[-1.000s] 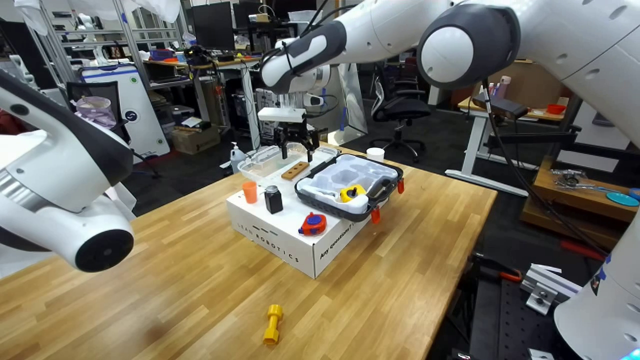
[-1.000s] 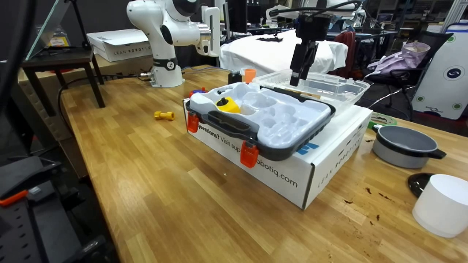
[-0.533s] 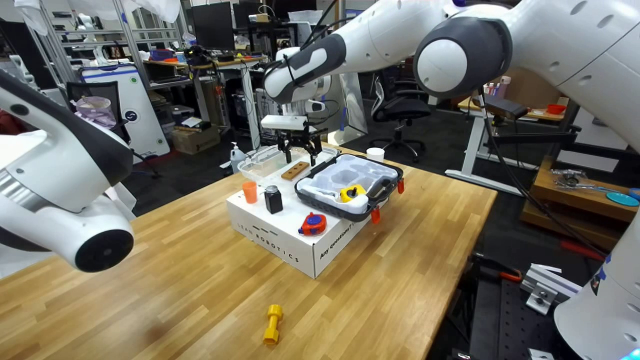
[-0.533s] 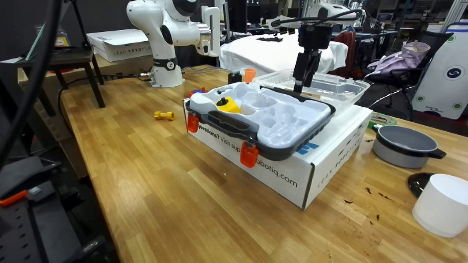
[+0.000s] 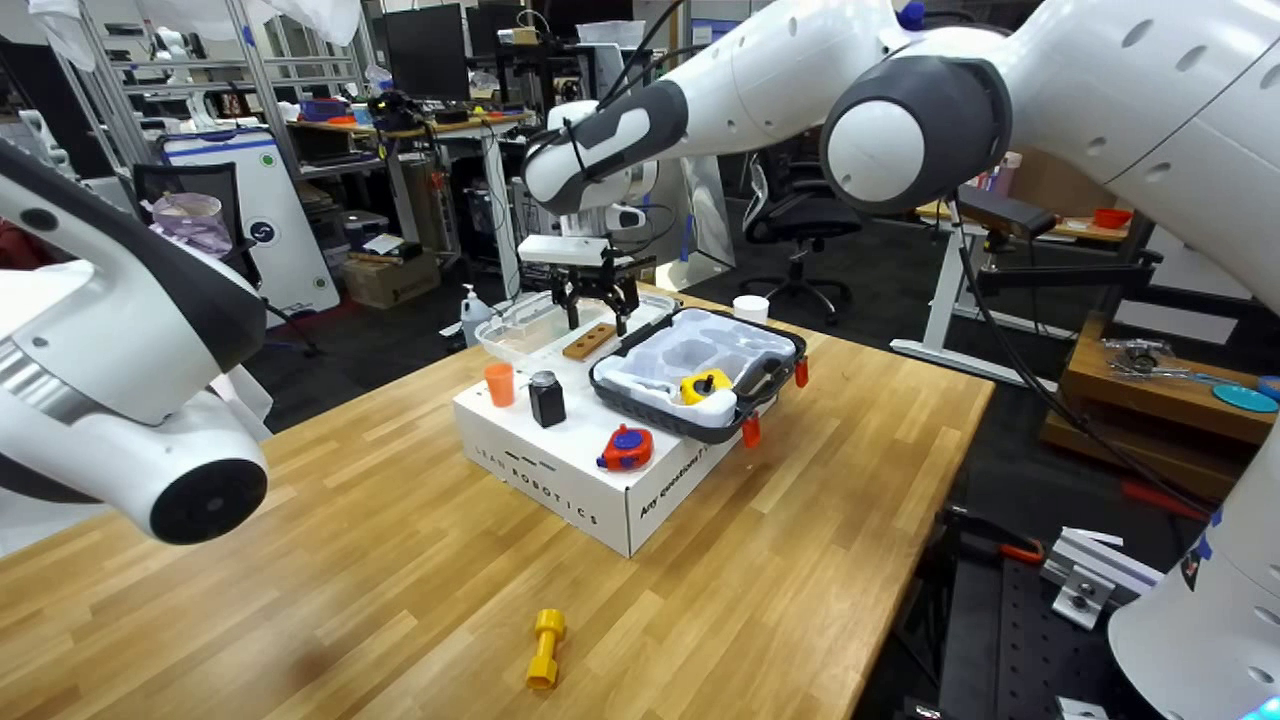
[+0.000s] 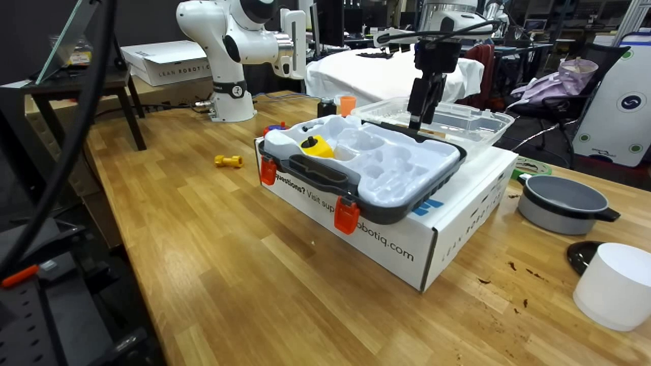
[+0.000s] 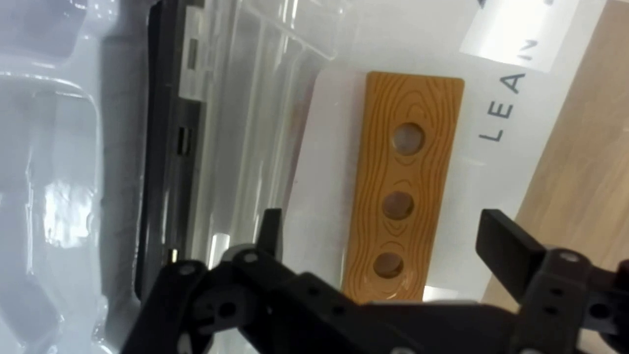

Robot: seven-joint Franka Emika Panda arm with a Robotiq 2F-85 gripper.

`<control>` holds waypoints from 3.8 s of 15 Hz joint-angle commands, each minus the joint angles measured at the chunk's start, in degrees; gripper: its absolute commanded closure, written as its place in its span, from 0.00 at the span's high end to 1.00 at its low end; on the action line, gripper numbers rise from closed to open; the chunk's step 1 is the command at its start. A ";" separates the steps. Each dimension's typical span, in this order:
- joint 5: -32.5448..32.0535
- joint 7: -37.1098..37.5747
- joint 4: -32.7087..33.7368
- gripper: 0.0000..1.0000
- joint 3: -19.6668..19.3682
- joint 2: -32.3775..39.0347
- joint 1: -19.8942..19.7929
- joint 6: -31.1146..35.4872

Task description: Put the wooden object on the table

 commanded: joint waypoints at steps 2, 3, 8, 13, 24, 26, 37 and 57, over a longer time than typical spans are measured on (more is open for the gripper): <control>-0.61 1.56 4.89 1.00 0.94 3.37 -0.87 -1.76; -0.57 1.57 5.64 1.00 1.02 3.84 -0.94 -1.96; 0.28 1.32 7.52 1.00 0.13 5.07 -0.52 -2.31; 0.40 1.13 7.81 0.74 0.05 5.33 -0.92 -2.81; 0.73 1.27 9.00 0.18 0.19 5.37 -1.75 -3.04; 1.06 1.00 8.82 0.18 0.44 4.68 -1.95 -2.89; -0.93 -18.34 2.73 0.18 1.06 -5.61 -1.02 -6.29; -3.84 -40.08 -11.71 0.43 2.86 -18.75 5.29 -7.88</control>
